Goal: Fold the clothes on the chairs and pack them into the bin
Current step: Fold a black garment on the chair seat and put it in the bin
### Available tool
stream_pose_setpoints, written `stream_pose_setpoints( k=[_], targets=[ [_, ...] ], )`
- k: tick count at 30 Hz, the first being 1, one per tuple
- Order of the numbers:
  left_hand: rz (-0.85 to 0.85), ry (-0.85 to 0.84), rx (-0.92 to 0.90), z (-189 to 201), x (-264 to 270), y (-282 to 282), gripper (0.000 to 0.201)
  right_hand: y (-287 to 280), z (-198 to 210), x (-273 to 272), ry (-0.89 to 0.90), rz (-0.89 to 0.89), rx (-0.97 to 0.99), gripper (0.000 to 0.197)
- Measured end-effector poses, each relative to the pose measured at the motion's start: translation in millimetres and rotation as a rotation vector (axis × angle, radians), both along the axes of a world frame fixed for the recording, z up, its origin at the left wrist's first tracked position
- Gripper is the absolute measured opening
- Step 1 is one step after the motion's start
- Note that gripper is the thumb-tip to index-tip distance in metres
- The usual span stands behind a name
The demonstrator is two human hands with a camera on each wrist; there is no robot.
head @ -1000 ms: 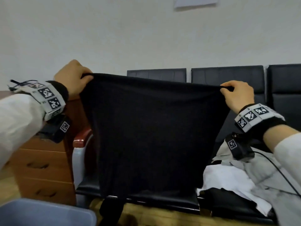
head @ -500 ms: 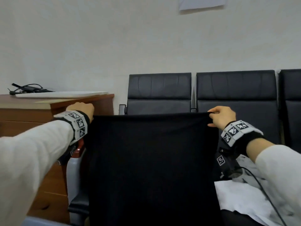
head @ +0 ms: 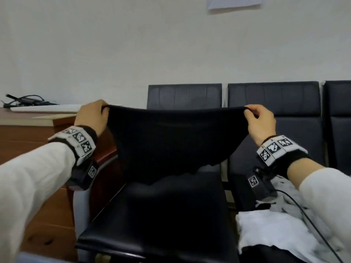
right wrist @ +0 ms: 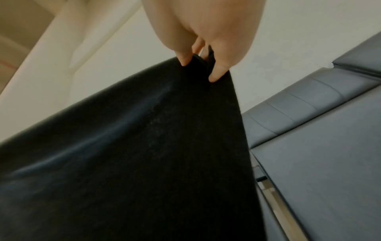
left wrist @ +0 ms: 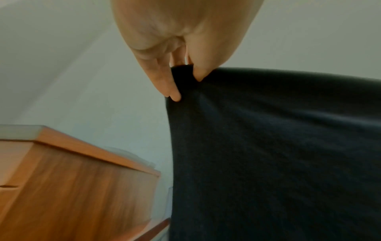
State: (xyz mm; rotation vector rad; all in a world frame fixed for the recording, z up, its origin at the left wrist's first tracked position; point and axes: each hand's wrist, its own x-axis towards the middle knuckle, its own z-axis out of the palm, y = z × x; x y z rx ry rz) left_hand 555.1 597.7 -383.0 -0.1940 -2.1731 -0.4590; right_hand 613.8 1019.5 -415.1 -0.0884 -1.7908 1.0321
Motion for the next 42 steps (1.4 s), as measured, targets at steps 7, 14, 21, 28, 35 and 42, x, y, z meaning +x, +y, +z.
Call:
stream_pose_setpoints(
  k=[7, 14, 21, 28, 35, 42],
  targets=[
    [-0.201, -0.667, -0.196, -79.4, 45.7, -27.0, 0.010, 4.5, -79.8, 40.4, -0.558, 0.475, 0.007, 0.011],
    [-0.103, -1.255, -0.179, -140.4, 75.5, -30.6, 0.018, -2.5, -142.8, 73.6, -1.201, 0.641, 0.078, 0.009],
    [-0.112, -1.322, -0.024, -142.7, 70.5, -25.3, 0.014, 3.7, -140.7, 71.4, -1.329, 0.630, 0.086, 0.012],
    [-0.200, -1.159, 0.383, -140.7, 23.5, -25.4, 0.024, 5.9, -142.2, 19.4, -0.776, 0.378, -0.280, 0.015],
    [-0.093, -0.942, 0.403, -164.2, -59.2, -14.1, 0.018, 12.1, -174.3, -76.1, -0.876, 0.190, -0.342, 0.047],
    [0.069, -0.961, 0.096, -219.2, -134.6, 6.3, 0.024, 21.4, -226.6, -153.0, -1.032, 0.082, -0.131, 0.039]
  ],
)
